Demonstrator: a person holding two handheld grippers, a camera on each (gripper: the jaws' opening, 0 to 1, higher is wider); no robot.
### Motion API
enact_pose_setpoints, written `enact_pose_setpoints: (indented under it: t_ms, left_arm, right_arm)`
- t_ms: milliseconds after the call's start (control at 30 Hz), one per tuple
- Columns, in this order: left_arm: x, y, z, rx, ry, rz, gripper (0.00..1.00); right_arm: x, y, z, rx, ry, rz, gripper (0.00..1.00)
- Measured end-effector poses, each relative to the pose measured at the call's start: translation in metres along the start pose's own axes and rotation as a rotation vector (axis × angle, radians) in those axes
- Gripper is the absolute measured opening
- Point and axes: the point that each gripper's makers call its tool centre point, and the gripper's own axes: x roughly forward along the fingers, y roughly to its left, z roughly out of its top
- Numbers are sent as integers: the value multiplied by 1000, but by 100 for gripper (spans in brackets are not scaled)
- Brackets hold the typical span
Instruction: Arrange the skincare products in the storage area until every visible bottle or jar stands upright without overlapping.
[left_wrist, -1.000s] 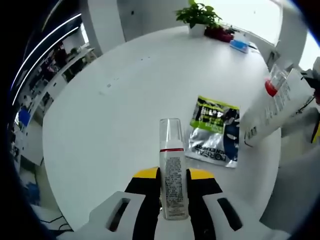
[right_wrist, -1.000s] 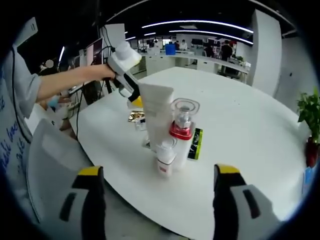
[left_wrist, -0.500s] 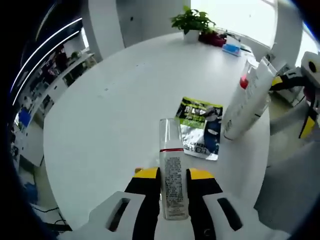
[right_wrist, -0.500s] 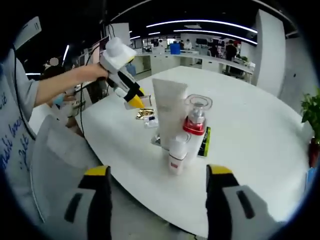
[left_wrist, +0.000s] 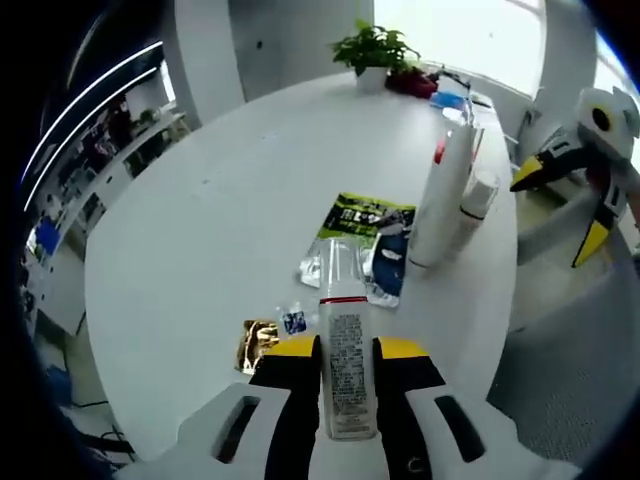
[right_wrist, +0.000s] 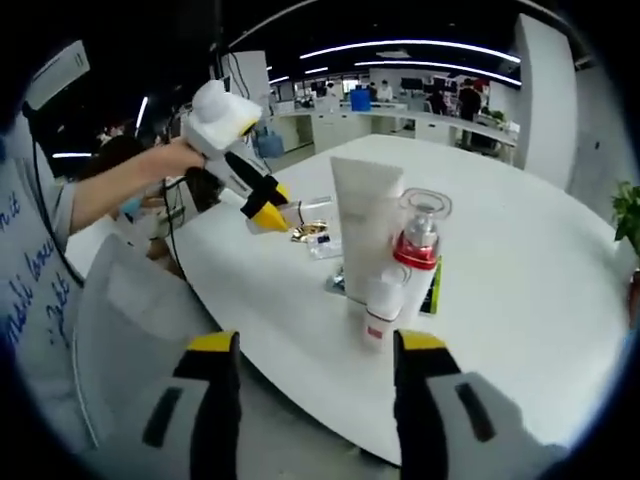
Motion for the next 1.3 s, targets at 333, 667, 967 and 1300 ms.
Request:
enact_pose_setpoints:
  t_ms: [333, 667, 967, 1300]
  left_arm:
    - [-7, -19, -7, -9, -20, -23, 16]
    - [-15, -39, -7, -26, -60, -54, 16]
    - [-20, -64, -9, -51, -89, -92, 16]
    - [-27, -84, -4, -88, -135, -140, 16]
  right_arm:
    - [10, 8, 2, 54, -38, 28, 54]
    - [22, 13, 1, 107, -53, 42, 51]
    - [33, 19, 7, 176, -95, 74, 47]
    - [40, 18, 21, 344, -211, 115, 46]
